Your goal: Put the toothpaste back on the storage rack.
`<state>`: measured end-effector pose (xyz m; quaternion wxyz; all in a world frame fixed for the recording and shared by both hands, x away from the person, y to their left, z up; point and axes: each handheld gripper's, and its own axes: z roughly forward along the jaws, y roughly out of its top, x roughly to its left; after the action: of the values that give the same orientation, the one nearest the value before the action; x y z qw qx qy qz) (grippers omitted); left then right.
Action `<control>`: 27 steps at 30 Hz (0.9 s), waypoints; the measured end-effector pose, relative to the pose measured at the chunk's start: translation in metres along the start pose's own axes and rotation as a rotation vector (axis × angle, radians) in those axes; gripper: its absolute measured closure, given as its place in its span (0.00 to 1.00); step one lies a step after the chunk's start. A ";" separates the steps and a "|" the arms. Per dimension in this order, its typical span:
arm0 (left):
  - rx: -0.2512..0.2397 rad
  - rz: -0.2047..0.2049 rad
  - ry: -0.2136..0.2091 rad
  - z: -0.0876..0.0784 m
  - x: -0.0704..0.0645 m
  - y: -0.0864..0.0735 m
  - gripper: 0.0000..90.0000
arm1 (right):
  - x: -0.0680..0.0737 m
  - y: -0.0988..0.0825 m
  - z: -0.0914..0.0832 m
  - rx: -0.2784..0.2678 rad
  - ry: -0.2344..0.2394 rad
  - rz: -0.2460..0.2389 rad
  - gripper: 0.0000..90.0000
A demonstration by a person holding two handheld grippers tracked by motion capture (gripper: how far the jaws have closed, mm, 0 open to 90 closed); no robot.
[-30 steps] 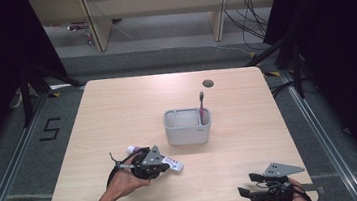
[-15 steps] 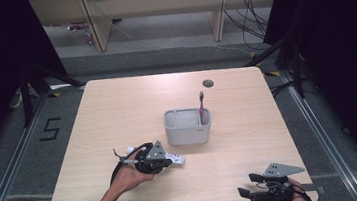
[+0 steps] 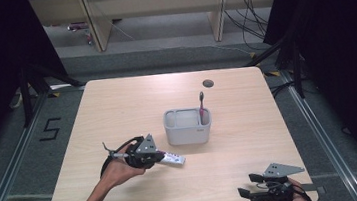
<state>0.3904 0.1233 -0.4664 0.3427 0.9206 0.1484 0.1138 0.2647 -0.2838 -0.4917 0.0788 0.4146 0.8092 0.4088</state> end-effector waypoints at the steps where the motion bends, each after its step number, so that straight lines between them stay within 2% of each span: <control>1: 0.008 -0.007 -0.003 -0.001 0.002 -0.001 0.94 | 0.000 0.000 0.000 0.000 0.000 0.000 0.34; 2: 0.027 0.008 -0.003 -0.003 0.005 -0.001 0.92 | 0.000 0.000 0.000 0.002 0.001 0.002 0.34; 4: 0.049 0.008 -0.014 -0.004 0.009 -0.003 0.90 | 0.000 -0.001 0.001 0.002 0.008 0.004 0.34; 6: 0.065 0.017 0.003 -0.005 0.012 -0.004 0.85 | 0.000 -0.001 0.001 0.001 0.010 0.006 0.34; 8: 0.080 0.036 -0.005 -0.005 0.017 -0.005 0.78 | 0.000 -0.001 0.001 0.003 0.012 0.007 0.34; 9: 0.093 0.051 -0.006 -0.005 0.019 -0.005 0.75 | 0.001 -0.001 0.001 0.010 0.021 0.033 0.34; 12: 0.134 0.069 -0.001 -0.006 0.024 -0.006 0.66 | 0.000 -0.001 0.001 0.006 0.009 0.001 0.34; 14: 0.135 0.065 0.013 -0.005 0.026 -0.006 0.61 | 0.001 -0.001 0.001 0.014 0.023 0.031 0.34; 16: 0.157 0.066 0.005 -0.004 0.028 -0.007 0.57 | 0.002 -0.001 0.001 0.015 0.007 0.024 0.34; 18: 0.173 0.059 -0.007 -0.002 0.031 -0.009 0.53 | 0.002 -0.002 0.002 0.012 0.017 0.029 0.34; 19: 0.165 0.047 0.000 0.000 0.031 -0.009 0.50 | 0.001 -0.002 0.002 0.011 0.013 0.025 0.34; 20: 0.174 0.057 -0.004 0.000 0.032 -0.009 0.48 | 0.001 -0.002 0.002 0.011 0.012 0.022 0.34; 24: 0.184 0.075 -0.017 0.004 0.034 -0.006 0.44 | 0.001 -0.002 0.002 0.013 0.015 0.020 0.34; 26: 0.206 0.106 -0.020 0.004 0.033 -0.003 0.44 | 0.003 -0.002 0.002 0.026 0.023 0.043 0.34; 27: 0.197 0.094 -0.020 0.006 0.032 -0.003 0.44 | 0.003 -0.002 0.002 0.025 0.025 0.041 0.34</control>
<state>0.4218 0.1327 -0.4693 0.2466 0.9568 0.1123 0.1053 0.2627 -0.2813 -0.4934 0.0553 0.4269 0.8064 0.4054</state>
